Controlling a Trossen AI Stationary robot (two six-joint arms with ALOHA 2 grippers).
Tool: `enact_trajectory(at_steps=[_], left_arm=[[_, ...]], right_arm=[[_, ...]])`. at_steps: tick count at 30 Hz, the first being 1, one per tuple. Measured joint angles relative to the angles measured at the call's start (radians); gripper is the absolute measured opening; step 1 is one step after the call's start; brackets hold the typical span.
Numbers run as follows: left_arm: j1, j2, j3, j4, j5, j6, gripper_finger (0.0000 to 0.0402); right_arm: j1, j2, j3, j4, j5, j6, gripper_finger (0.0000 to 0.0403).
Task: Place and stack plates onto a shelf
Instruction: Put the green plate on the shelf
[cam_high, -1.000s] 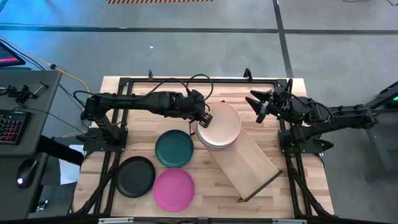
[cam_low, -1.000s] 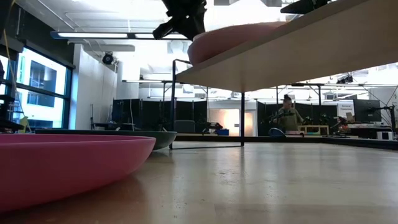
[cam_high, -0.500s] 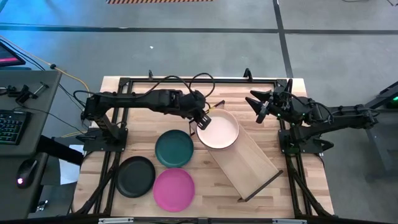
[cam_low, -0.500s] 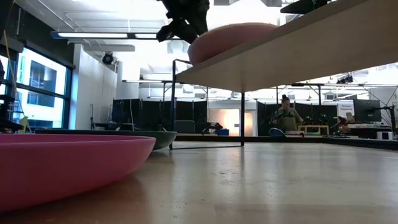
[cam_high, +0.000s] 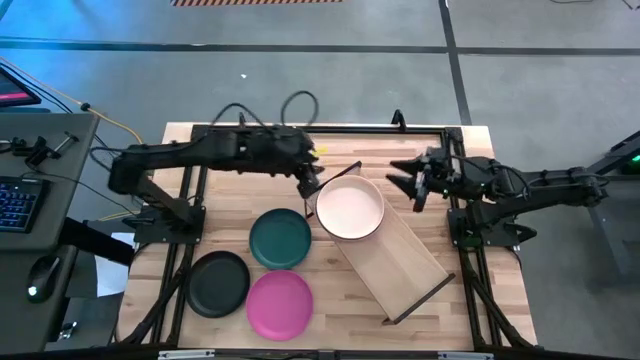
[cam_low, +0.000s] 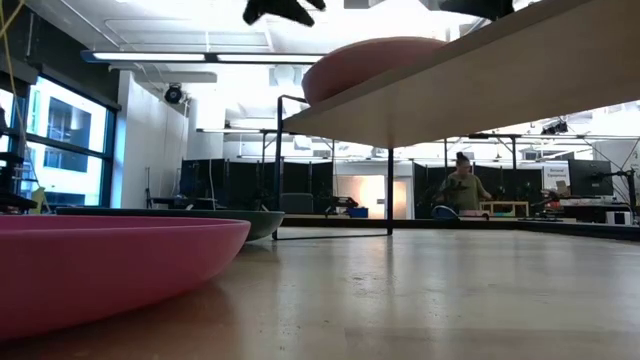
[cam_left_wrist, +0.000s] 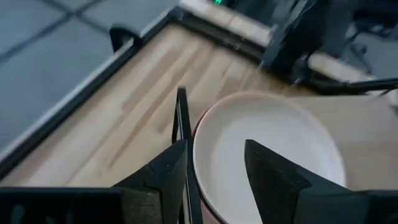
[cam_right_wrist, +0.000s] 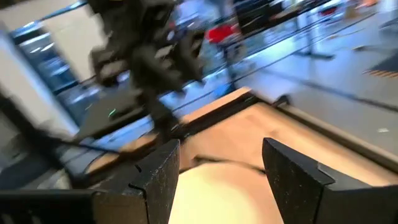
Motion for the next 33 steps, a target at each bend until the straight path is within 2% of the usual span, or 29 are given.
enact_trajectory(at_steps=[4, 10, 14, 18, 23, 28, 33], left_arm=[[-0.002, -0.119, -0.161, 0.205, 0.053, 0.015, 0.0150], [-0.003, -0.305, -0.507, 0.635, 0.168, -0.042, 0.0150], [-0.010, -0.409, -0.685, 0.859, 0.164, -0.098, 0.0150], [-0.010, -0.501, -0.768, 0.896, 0.136, -0.125, 0.0150], [-0.010, -0.570, -0.801, 0.887, 0.137, -0.096, 0.0149], [-0.016, -0.584, -0.801, 0.866, 0.137, -0.031, 0.0149], [-0.016, -0.584, -0.801, 0.850, 0.138, -0.049, 0.0149]], right_arm=[[0.000, 0.033, 0.000, -0.010, -0.092, 0.000, 0.0211], [0.000, 0.064, 0.000, -0.008, -0.096, -0.002, 0.0211], [0.000, 0.081, 0.000, 0.009, -0.097, -0.025, 0.0211], [0.000, 0.089, 0.000, 0.020, -0.091, -0.058, 0.0211], [0.000, 0.086, 0.000, 0.039, -0.077, -0.080, 0.0211], [0.000, 0.086, 0.000, 0.053, -0.092, -0.081, 0.0211], [0.000, 0.086, 0.000, 0.053, -0.091, -0.080, 0.0211]])
